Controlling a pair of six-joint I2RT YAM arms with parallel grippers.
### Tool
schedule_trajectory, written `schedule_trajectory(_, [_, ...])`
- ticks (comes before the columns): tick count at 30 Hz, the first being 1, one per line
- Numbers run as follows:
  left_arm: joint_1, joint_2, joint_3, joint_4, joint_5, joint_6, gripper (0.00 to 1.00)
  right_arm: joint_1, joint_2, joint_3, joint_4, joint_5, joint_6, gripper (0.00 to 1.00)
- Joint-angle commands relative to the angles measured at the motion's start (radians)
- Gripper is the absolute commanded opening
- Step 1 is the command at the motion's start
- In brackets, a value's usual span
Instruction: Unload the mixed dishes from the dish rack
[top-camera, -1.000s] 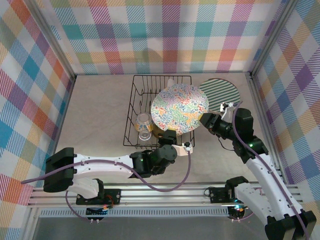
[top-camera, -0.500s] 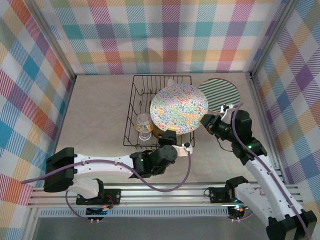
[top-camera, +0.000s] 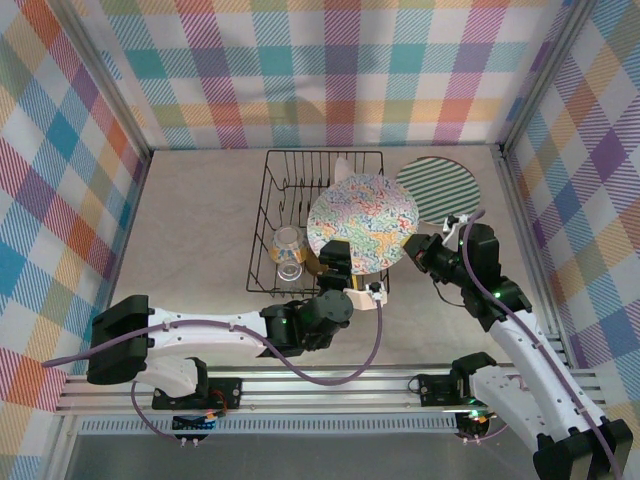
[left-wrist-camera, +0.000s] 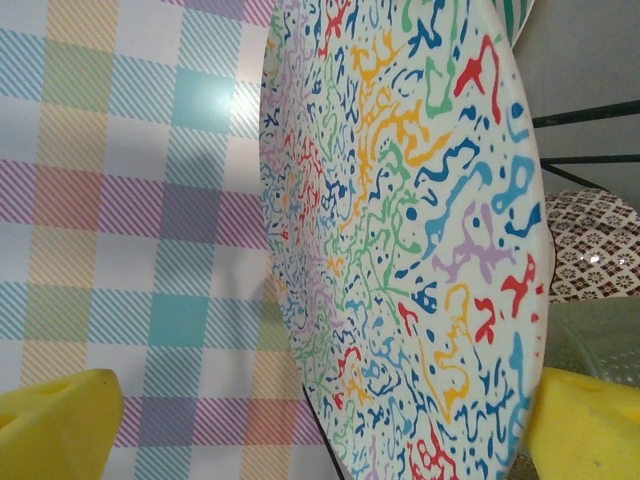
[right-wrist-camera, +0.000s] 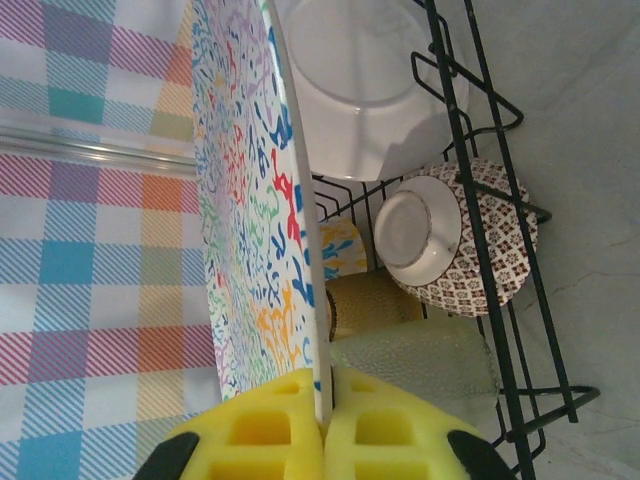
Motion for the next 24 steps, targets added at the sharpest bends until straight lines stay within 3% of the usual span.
schedule_trajectory(1, [-0.028, -0.063, -0.006, 0.033, -0.003, -0.033, 1.0, 0.0, -0.021, 0.063, 0.036, 0.031, -0.044, 0.0])
schedule_trajectory(7, [-0.037, -0.262, 0.071, -0.242, 0.113, -0.363, 1.0, -0.045, -0.005, 0.135, 0.038, 0.022, -0.073, 0.0])
schedule_trajectory(13, [-0.012, -0.44, 0.131, -0.476, 0.2, -0.678, 1.0, -0.215, 0.029, 0.173, 0.092, -0.063, -0.043, 0.0])
schedule_trajectory(16, [0.045, -0.518, 0.145, -0.593, 0.263, -0.859, 1.0, -0.318, 0.067, 0.178, 0.156, -0.112, -0.004, 0.0])
schedule_trajectory(19, [0.136, -0.603, 0.139, -0.702, 0.402, -1.025, 1.0, -0.394, 0.122, 0.181, 0.197, -0.111, 0.012, 0.0])
schedule_trajectory(24, [0.284, -0.658, 0.15, -0.833, 0.595, -1.198, 1.0, -0.48, 0.202, 0.091, 0.337, 0.015, 0.019, 0.0])
